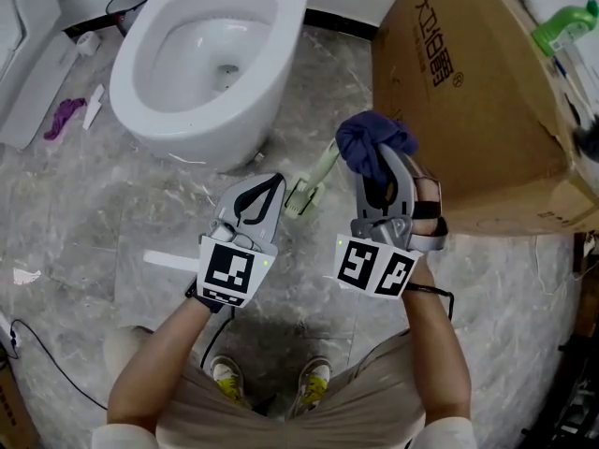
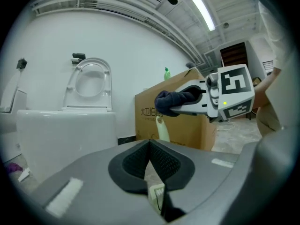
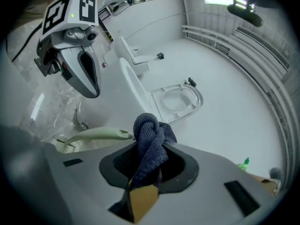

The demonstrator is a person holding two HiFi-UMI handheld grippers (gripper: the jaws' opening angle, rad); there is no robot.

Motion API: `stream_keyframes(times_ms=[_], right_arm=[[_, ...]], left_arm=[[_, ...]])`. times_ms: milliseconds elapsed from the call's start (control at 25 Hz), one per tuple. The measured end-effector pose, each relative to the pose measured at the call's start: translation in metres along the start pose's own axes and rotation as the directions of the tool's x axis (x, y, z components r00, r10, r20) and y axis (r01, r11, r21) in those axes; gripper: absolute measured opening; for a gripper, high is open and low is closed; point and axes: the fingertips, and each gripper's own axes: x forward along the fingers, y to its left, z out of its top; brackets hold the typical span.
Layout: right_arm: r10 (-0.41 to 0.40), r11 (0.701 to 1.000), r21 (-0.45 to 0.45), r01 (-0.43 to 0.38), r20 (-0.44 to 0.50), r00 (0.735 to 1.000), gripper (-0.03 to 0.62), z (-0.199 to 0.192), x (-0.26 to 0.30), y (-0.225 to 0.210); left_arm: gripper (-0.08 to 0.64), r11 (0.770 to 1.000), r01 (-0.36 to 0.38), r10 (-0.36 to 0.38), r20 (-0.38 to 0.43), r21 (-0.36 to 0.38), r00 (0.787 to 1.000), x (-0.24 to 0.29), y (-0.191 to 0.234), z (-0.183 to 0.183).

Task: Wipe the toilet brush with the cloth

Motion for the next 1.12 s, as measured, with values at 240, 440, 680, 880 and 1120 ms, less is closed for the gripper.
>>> stream_keyframes(times_ms=[240,440,680,880,1120], right_arm=[[0.016,0.999,-0.032,-0.017,-0.032,0.999,0.106,0.001,0.006,0.007],[0.055,0.997,-0.055,-0.057,-0.032,0.998,0.106,0.006,0.005,0.019],[0.112,0.990,-0.084,-0.116,-0.051,0.992,0.104,0.002,0.003,0.037],[0.171,0.977,-0.113,-0.178,-0.073,0.983,0.104,-0.002,-0.002,0.055],[0.245,0.956,-0.141,-0.259,-0.105,0.964,0.104,-0.009,-0.007,0.080]], left_arm=[[0.002,1.000,0.027,-0.027,-0.020,0.008,0.999,0.000,-0.008,-0.012],[0.002,1.000,0.016,-0.016,-0.025,0.005,1.000,0.000,-0.002,-0.014],[0.002,1.000,0.015,-0.015,-0.021,-0.002,1.000,0.000,0.000,-0.013],[0.002,1.000,0.012,-0.012,-0.021,-0.001,1.000,-0.001,0.001,-0.013],[0.002,1.000,0.009,-0.009,-0.007,-0.029,1.000,-0.001,0.005,-0.011]])
